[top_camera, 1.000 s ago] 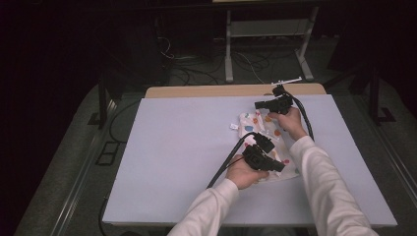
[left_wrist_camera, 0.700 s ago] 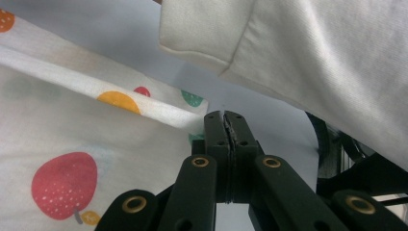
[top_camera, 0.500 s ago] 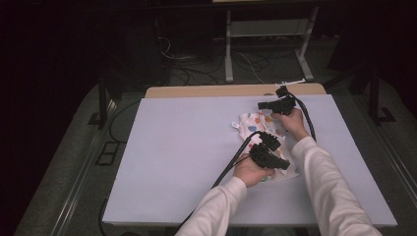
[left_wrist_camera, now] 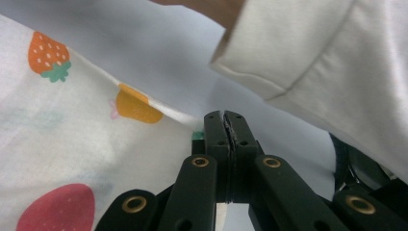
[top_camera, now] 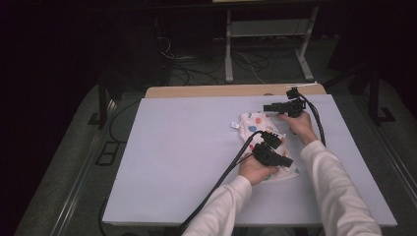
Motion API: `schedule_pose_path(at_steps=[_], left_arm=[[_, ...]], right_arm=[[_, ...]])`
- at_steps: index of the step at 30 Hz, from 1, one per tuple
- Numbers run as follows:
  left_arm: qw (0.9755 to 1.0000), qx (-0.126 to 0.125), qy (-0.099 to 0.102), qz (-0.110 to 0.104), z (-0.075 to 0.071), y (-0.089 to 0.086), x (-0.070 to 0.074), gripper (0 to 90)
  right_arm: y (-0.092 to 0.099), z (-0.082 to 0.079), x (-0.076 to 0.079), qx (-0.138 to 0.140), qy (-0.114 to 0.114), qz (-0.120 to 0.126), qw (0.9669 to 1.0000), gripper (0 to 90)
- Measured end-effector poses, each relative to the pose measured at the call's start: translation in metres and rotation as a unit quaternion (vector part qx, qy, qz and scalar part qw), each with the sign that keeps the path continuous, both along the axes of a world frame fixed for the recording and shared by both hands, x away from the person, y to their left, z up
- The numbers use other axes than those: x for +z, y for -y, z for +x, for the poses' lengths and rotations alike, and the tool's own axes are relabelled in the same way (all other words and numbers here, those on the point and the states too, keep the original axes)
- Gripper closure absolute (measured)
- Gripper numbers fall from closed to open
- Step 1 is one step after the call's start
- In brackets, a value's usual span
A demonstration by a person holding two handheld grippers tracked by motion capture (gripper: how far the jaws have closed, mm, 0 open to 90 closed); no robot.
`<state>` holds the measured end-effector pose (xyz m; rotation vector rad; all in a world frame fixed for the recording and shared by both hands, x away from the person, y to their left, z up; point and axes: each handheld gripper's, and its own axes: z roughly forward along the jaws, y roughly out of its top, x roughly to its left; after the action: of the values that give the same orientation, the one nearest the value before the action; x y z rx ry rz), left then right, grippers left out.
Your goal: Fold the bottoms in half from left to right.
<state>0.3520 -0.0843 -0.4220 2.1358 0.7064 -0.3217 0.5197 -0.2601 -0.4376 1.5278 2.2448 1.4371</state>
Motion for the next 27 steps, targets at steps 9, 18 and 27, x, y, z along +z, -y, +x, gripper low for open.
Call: schedule_pose_path(at_steps=[9,18,27], left_arm=[[0.9999,-0.011,-0.004,0.006,0.000,0.014,-0.005,89.2],[0.9996,-0.015,-0.023,0.001,0.004,0.020,-0.011,79.0],[0.9999,-0.009,0.003,0.006,0.004,0.007,-0.001,36.1]], right_arm=[[0.016,-0.017,-0.004,-0.017,0.003,0.011,0.9998,12.1],[0.016,-0.025,-0.001,-0.014,0.004,0.010,0.9998,3.0],[0.019,-0.036,0.004,-0.017,0.010,0.025,0.9995,2.0]])
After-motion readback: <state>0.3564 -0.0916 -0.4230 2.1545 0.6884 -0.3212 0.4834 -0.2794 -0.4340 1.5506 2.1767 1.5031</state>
